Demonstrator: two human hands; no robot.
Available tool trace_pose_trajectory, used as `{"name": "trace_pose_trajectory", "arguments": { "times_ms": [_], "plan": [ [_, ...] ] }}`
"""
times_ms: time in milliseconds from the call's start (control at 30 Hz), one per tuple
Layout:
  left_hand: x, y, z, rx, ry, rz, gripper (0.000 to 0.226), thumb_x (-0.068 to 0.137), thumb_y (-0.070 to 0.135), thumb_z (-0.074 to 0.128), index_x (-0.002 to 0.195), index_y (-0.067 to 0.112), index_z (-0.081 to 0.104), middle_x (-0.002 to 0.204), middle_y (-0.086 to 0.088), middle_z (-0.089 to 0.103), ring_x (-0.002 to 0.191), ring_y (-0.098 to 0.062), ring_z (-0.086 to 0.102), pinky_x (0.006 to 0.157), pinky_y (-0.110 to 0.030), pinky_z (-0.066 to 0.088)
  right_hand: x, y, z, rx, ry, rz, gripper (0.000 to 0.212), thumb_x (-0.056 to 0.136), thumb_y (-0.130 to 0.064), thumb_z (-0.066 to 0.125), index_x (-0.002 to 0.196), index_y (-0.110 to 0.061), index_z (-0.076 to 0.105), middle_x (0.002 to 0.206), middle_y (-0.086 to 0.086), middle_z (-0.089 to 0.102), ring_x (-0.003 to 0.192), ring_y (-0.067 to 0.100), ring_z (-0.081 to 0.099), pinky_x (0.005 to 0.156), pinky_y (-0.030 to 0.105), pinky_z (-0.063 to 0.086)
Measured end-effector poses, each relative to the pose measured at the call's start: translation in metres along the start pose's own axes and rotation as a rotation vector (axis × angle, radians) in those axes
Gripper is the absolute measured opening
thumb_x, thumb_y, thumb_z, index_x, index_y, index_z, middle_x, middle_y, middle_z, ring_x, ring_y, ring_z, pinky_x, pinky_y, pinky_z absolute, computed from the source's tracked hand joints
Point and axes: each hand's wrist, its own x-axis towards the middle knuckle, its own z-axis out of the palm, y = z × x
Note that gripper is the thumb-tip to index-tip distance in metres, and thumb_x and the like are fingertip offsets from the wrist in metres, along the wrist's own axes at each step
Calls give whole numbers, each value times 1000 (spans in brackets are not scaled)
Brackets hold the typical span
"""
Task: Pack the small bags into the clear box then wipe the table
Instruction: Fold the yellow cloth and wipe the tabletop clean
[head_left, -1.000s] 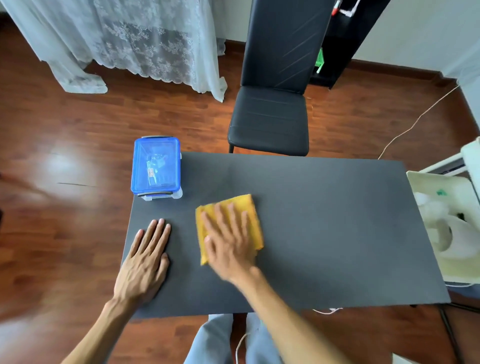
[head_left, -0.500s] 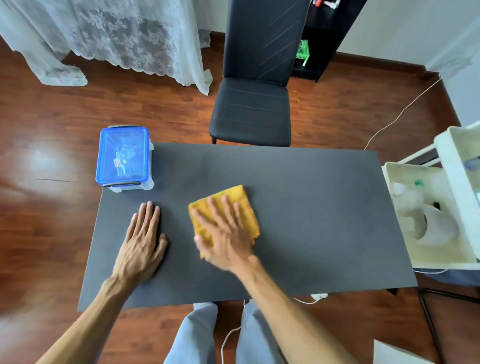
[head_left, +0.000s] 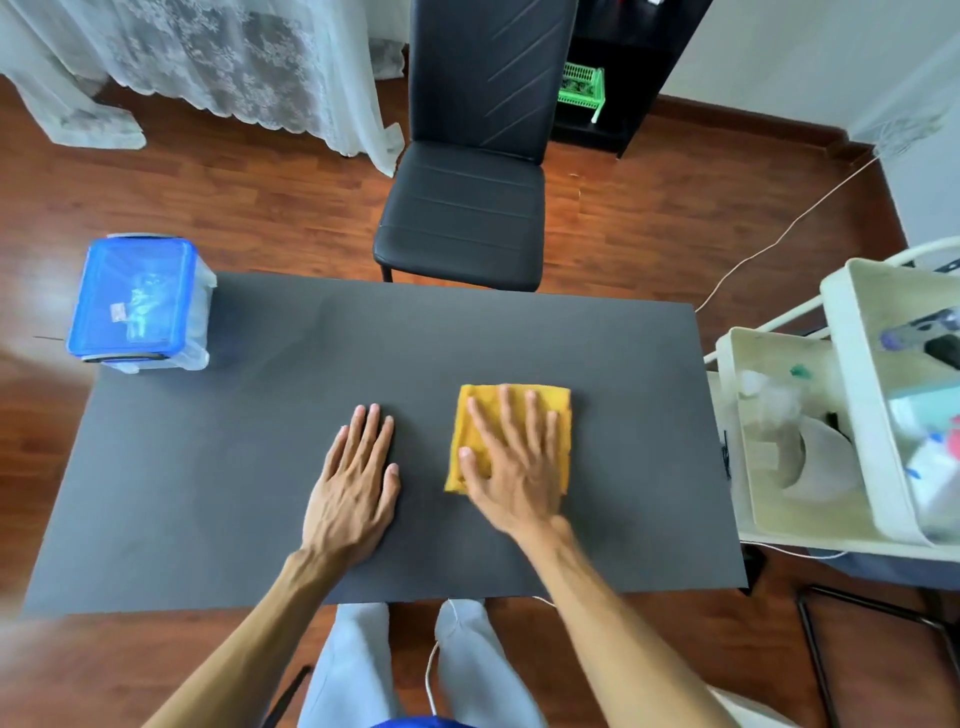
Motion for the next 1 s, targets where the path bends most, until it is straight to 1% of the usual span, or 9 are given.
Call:
{"name": "trace_pose_trajectory", "arguments": {
  "times_ms": [100, 167, 300, 433, 600, 700, 800, 867, 1000],
  "plan": [
    [5, 17, 13, 23, 3, -5, 58, 101, 31, 21, 152, 4, 25, 162, -13, 17, 151, -26, 11, 123, -40, 9, -68, 1, 13, -8, -108, -278, 64, 96, -61, 40, 156, -49, 22, 170, -7, 11, 157, 28, 5, 123, 58, 12],
    [7, 17, 16, 44, 14, -4, 57, 101, 31, 22, 152, 4, 24, 162, -12, 18, 151, -24, 10, 123, -41, 10, -107, 48, 4, -28, -144, -322, 64, 95, -67, 36, 155, -51, 21, 170, -10, 10, 157, 25, 7, 120, 58, 17],
    [8, 20, 19, 89, 16, -25, 58, 100, 31, 24, 152, 4, 24, 162, -12, 18, 151, -25, 11, 123, -42, 11, -77, 159, -33, -94, -131, -34, 64, 95, -68, 35, 155, -48, 26, 169, -8, 16, 157, 25, 12, 120, 61, 22],
    [9, 21, 19, 90, 10, -37, 59, 100, 33, 26, 153, 6, 23, 162, -11, 19, 151, -24, 10, 122, -43, 12, 29, 135, -40, -78, -44, 114, 65, 96, -60, 41, 157, -43, 27, 169, 0, 18, 156, 35, 9, 123, 61, 7],
    [21, 16, 12, 53, 16, -36, 57, 100, 34, 26, 152, 11, 30, 162, -7, 22, 151, -19, 12, 122, -44, 11, -2, 48, -3, 7, -142, -346, 71, 91, -59, 47, 156, -50, 20, 170, -5, 10, 157, 29, 1, 122, 59, 7],
    [37, 2, 4, 21, 42, -89, 56, 99, 35, 24, 150, 15, 35, 161, -4, 24, 151, -17, 11, 122, -46, 10, -39, 87, -11, -13, -180, -491, 76, 86, -68, 50, 154, -55, 20, 170, -12, 11, 157, 20, 7, 121, 52, 16],
    [57, -32, -12, 25, 72, -161, 59, 97, 37, 22, 151, 15, 33, 162, -4, 21, 151, -17, 8, 123, -43, 9, -5, 162, -38, -95, -164, -245, 70, 90, -73, 38, 154, -52, 23, 169, -13, 12, 157, 18, 11, 113, 53, 32],
    [65, -54, -20, 48, 76, -180, 60, 97, 38, 21, 152, 15, 30, 162, -5, 20, 151, -17, 9, 123, -41, 8, 48, 186, -48, -103, -125, -23, 68, 93, -73, 28, 156, -47, 24, 169, -7, 15, 156, 24, 14, 116, 56, 29],
    [68, -71, -23, 94, 72, -166, 60, 97, 36, 22, 154, 17, 24, 163, -4, 17, 152, -17, 7, 123, -42, 8, 141, 112, -38, -114, -26, 85, 70, 93, -66, 33, 158, -42, 24, 169, 2, 18, 155, 35, 14, 121, 61, 13]
  ]
}}
